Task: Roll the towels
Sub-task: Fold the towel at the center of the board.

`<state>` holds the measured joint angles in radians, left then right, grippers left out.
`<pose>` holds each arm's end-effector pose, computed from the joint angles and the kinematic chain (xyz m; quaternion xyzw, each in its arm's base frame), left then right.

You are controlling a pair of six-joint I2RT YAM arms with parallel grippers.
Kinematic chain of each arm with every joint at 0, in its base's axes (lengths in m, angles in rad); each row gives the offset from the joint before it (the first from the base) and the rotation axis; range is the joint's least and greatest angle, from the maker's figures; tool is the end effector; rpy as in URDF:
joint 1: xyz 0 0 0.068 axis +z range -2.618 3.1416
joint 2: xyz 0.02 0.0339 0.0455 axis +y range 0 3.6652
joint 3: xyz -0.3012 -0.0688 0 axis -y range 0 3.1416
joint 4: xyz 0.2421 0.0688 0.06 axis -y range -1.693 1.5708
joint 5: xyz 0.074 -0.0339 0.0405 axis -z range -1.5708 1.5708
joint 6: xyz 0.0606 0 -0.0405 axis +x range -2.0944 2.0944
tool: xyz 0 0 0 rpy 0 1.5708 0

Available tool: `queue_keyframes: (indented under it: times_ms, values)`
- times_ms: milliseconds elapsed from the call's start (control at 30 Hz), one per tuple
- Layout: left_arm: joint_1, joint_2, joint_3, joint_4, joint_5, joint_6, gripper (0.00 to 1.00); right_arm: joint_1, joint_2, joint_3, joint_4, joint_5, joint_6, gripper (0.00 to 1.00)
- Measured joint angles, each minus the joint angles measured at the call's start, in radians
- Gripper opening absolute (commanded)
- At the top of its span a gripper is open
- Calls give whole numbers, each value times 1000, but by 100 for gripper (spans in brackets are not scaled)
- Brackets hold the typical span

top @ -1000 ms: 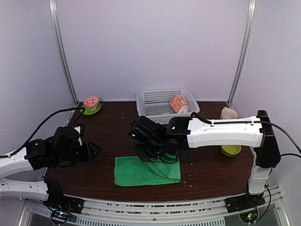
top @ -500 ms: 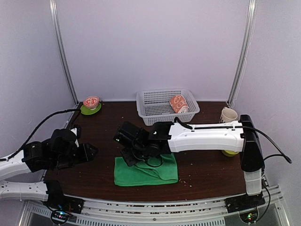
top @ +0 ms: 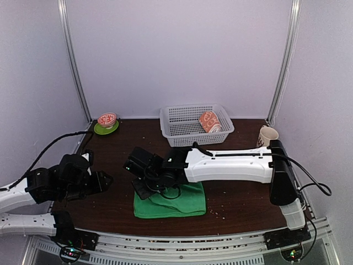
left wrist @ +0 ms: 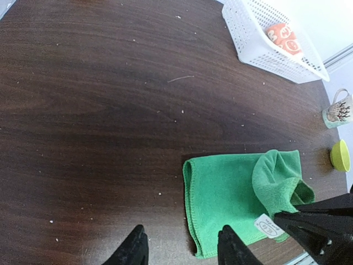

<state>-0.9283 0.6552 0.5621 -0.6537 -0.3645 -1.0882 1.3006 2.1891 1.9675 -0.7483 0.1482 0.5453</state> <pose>0.0914 -0.0861 0.2455 -0.1443 0.8925 -0.2445 0.3505 0.1473 0.4984 0.2538 -0.3309 0.8935 0.1927 0.2345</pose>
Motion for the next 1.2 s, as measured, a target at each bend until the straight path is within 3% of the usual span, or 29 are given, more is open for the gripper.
queue_keyframes:
  times_ms: [200,333,500,733,933,1200]
  values:
    - [0,-10,-1,-16,-9,-10,44,2,38,29,8,-100,-9,52]
    - [0,-42,-1,-39,-26,-20,44,2,39,60,18,-166,-23,65]
    - [0,-72,-1,-56,-39,-29,45,-7,-31,13,37,-189,-26,66]
    - [0,-1,-1,-18,3,23,48,-109,-396,-360,112,-117,5,54]
    - [-14,318,67,78,157,160,54,-253,-566,-735,238,-78,114,51]
    - [-166,656,332,62,187,401,61,-243,-620,-906,287,-55,182,51]
